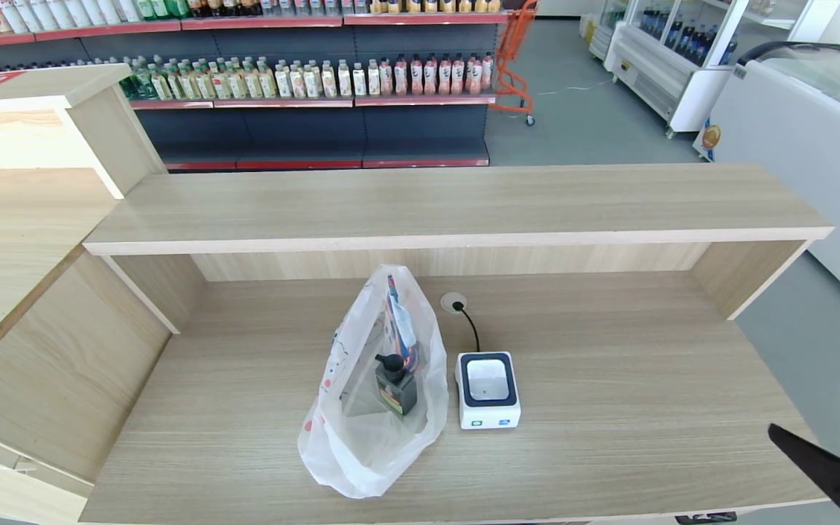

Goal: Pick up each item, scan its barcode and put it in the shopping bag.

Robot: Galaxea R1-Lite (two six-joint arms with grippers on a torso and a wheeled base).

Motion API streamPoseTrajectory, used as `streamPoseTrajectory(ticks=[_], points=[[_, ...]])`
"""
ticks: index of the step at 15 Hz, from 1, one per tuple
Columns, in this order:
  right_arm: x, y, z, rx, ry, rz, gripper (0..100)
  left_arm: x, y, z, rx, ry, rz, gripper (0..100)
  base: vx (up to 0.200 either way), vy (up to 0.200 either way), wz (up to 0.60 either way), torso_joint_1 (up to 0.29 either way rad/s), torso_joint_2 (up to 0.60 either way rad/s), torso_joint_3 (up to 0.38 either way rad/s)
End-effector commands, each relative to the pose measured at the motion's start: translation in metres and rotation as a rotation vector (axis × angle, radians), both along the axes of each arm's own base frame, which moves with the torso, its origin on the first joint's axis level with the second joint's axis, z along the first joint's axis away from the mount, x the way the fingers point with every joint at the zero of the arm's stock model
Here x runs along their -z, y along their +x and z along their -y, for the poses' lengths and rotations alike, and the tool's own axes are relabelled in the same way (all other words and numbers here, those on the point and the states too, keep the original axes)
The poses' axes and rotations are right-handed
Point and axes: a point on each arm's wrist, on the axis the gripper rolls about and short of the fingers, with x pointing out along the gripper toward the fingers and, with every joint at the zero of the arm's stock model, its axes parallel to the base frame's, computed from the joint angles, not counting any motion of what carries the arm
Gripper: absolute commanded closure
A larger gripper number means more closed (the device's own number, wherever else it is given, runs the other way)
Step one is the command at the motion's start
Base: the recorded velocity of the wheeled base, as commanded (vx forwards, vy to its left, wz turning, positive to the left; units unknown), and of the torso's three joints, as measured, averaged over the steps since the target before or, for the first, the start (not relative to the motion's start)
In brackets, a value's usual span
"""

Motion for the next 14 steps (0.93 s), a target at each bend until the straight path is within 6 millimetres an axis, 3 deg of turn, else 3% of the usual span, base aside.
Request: streamPoseTrajectory(ticks=[1,6,14], points=[[0.062,-0.084,0.005,0.164,0.0,0.111,0,0.0,0.0,0.0,0.0,-0.001,0.001,0,0.0,0.0,0.0,0.0,0.0,0.0],[0.071,-0.096,0.005,0.131,0.02,0.21,0,0.0,0.0,0.0,0.0,-0.001,0.001,0,0.0,0.0,0.0,0.0,0.0,0.0],[0.07,-0.096,0.006,0.132,0.0,0.213,0,0.0,0.0,0.0,0.0,-0.001,0.001,0,0.0,0.0,0.0,0.0,0.0,0.0]])
